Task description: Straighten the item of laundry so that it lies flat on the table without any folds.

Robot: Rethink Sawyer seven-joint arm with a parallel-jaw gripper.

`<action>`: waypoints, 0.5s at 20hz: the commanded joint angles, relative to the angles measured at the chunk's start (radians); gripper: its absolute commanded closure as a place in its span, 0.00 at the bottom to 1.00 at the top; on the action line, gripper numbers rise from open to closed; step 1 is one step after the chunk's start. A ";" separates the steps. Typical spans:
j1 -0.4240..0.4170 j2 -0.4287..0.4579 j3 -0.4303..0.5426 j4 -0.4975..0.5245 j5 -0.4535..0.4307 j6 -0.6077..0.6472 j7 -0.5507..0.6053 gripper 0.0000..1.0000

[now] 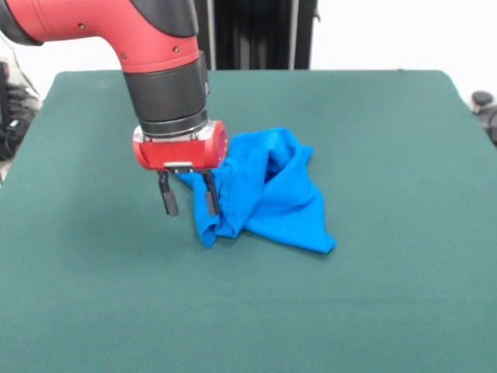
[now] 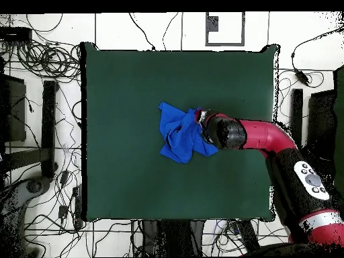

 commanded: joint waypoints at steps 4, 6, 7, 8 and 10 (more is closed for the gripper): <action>0.028 0.003 0.099 0.007 -0.035 0.059 -0.173 0.00; 0.024 0.001 0.103 0.012 -0.034 0.066 -0.176 0.00; 0.021 -0.007 0.106 0.022 -0.030 0.071 -0.175 0.00; 0.018 -0.016 0.108 0.033 -0.027 0.076 -0.173 0.00; 0.021 -0.035 0.108 0.050 -0.022 0.081 -0.162 0.00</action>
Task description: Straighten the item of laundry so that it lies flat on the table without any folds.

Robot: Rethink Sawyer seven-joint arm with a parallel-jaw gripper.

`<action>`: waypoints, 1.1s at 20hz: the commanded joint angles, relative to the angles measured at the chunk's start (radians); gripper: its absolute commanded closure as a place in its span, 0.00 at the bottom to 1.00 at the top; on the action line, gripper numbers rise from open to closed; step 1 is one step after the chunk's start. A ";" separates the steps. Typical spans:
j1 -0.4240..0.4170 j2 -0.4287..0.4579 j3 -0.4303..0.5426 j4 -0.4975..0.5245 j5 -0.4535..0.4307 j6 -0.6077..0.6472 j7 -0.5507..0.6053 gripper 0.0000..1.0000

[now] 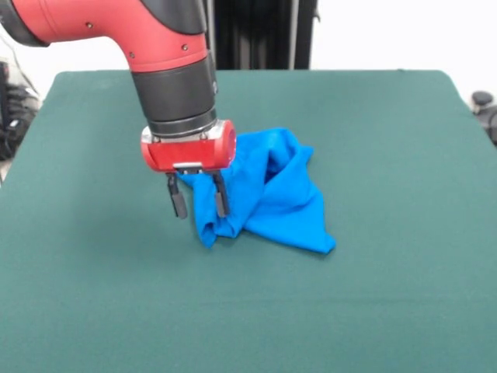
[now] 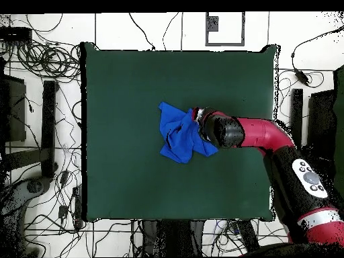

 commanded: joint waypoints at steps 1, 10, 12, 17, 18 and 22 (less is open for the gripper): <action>0.024 -0.039 0.082 0.055 -0.017 0.081 -0.155 0.00; 0.055 -0.047 0.058 0.063 -0.034 0.049 -0.114 0.00; 0.060 -0.032 0.053 0.054 -0.040 0.036 -0.108 0.00; 0.074 -0.011 0.039 0.039 -0.054 0.009 -0.091 0.00; 0.074 -0.011 0.038 0.042 -0.055 0.008 -0.090 0.00; 0.073 -0.010 0.039 0.042 -0.059 0.009 -0.089 0.00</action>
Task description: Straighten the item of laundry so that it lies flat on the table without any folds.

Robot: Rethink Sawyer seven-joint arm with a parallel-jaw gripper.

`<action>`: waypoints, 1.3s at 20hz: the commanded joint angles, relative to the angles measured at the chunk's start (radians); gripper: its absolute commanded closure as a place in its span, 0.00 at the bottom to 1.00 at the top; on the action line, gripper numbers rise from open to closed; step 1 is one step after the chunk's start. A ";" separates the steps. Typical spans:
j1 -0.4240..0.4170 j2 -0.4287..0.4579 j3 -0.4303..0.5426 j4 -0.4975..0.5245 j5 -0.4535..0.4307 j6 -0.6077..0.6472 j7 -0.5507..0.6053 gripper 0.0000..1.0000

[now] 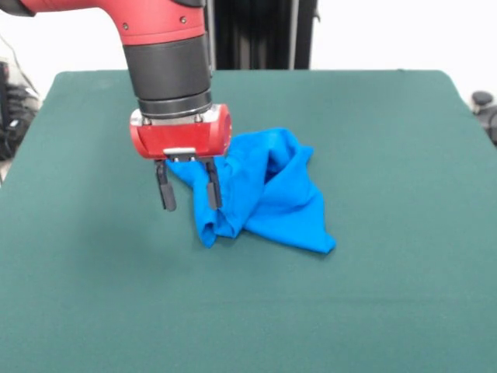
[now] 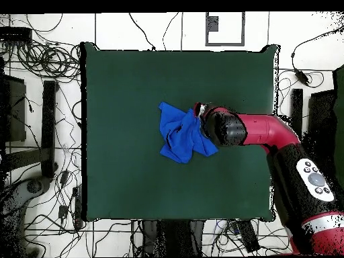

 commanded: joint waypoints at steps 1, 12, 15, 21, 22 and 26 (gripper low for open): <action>0.056 0.059 0.040 0.039 -0.041 0.010 -0.089 0.00; 0.049 0.047 0.031 0.072 -0.042 0.002 -0.067 0.00; 0.041 0.055 0.030 0.080 -0.050 -0.013 -0.067 0.00; 0.032 0.069 0.027 0.087 -0.062 -0.034 -0.066 0.00; 0.032 0.071 0.025 0.090 -0.064 -0.040 -0.062 0.00; 0.033 0.077 0.019 0.096 -0.069 -0.058 -0.048 0.00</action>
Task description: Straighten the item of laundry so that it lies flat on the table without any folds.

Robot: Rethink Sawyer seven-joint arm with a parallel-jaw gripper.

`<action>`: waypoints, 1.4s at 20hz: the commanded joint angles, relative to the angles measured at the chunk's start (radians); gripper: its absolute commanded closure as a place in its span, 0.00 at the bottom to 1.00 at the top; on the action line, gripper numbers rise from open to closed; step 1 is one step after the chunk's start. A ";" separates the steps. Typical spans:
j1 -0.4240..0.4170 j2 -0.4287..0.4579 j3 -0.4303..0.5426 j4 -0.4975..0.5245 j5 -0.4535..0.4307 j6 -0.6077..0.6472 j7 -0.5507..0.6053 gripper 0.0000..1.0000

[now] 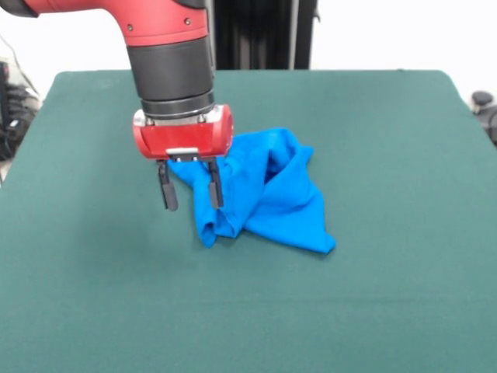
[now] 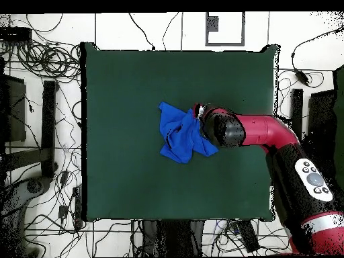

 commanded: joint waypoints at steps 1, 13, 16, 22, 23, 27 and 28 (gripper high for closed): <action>0.032 0.078 0.017 0.091 -0.054 -0.060 -0.045 0.00; 0.037 0.121 -0.001 0.080 -0.065 -0.091 -0.033 0.00; 0.036 0.127 -0.002 0.078 -0.065 -0.093 -0.035 0.00; 0.040 0.132 -0.009 0.076 -0.068 -0.091 -0.038 0.00; 0.040 0.134 -0.008 0.074 -0.068 -0.091 -0.039 0.00; 0.038 0.142 -0.003 0.062 -0.065 -0.087 -0.045 0.00; 0.039 0.144 -0.004 0.063 -0.068 -0.092 -0.044 0.00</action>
